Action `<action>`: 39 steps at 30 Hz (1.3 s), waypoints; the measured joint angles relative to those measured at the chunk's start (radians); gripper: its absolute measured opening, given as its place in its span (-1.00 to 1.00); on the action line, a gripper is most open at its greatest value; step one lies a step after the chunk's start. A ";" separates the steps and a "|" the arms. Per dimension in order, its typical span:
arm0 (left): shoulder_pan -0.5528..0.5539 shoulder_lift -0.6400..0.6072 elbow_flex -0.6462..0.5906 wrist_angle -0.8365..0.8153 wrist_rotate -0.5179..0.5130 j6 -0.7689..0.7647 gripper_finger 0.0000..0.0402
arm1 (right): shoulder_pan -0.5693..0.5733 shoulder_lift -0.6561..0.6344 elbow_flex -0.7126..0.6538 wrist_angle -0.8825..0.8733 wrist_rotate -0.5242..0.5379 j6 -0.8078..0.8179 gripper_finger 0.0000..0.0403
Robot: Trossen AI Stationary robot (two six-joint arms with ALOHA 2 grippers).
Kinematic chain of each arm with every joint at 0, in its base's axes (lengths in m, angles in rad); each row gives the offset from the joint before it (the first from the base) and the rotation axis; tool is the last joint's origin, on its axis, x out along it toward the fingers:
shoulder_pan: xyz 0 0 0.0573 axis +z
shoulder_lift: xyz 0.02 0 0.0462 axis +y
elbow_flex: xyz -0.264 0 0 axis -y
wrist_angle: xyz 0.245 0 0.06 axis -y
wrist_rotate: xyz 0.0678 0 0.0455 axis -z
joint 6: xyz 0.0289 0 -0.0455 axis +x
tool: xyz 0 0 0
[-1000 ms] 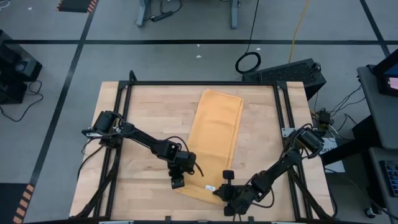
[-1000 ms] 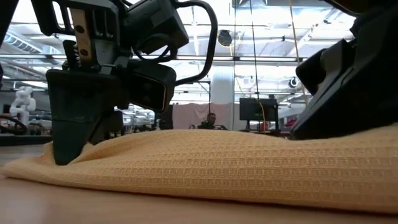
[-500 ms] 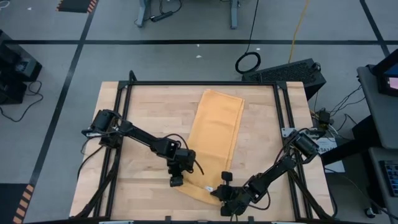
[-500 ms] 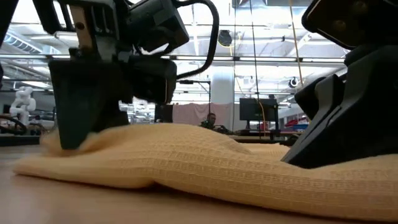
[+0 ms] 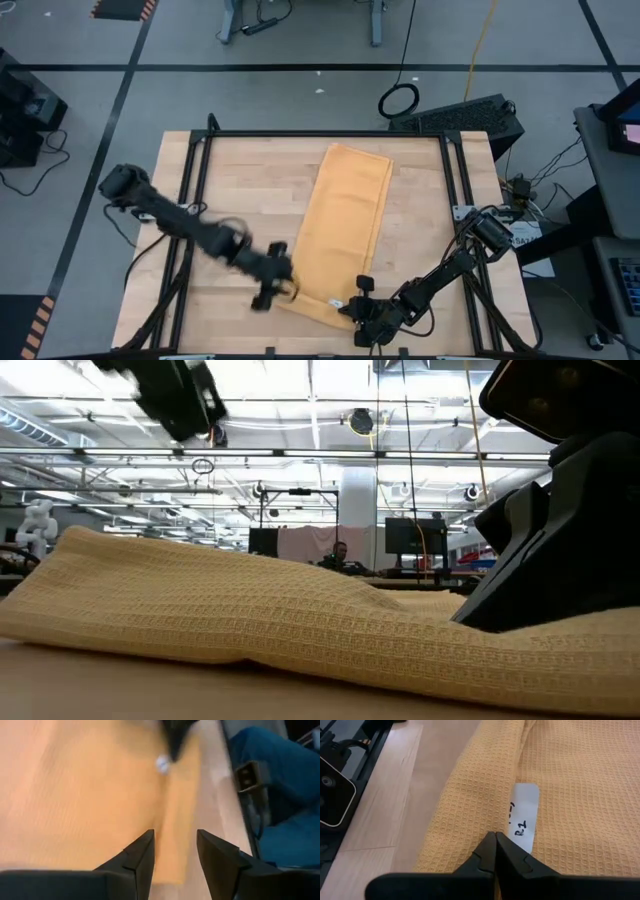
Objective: Roll towel
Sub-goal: Roll the yellow towel
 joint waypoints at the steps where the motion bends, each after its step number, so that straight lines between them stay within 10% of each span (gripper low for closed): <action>1: -0.052 0.001 0.000 0.024 -0.058 0.021 -0.25 | 0.000 0.000 0.000 0.000 0.000 0.000 -1.00; 11: -0.319 0.221 0.000 0.122 -0.485 0.079 -0.60 | 0.000 0.000 -0.001 0.001 -0.002 -0.006 -1.00; 17: -0.277 0.286 0.000 0.081 -0.503 0.052 -0.96 | 0.000 0.000 -0.002 0.001 -0.004 -0.010 -1.00; 39: -0.202 0.282 -0.119 0.146 -0.390 0.109 -0.95 | 0.000 0.000 -0.003 0.001 -0.006 -0.008 -1.00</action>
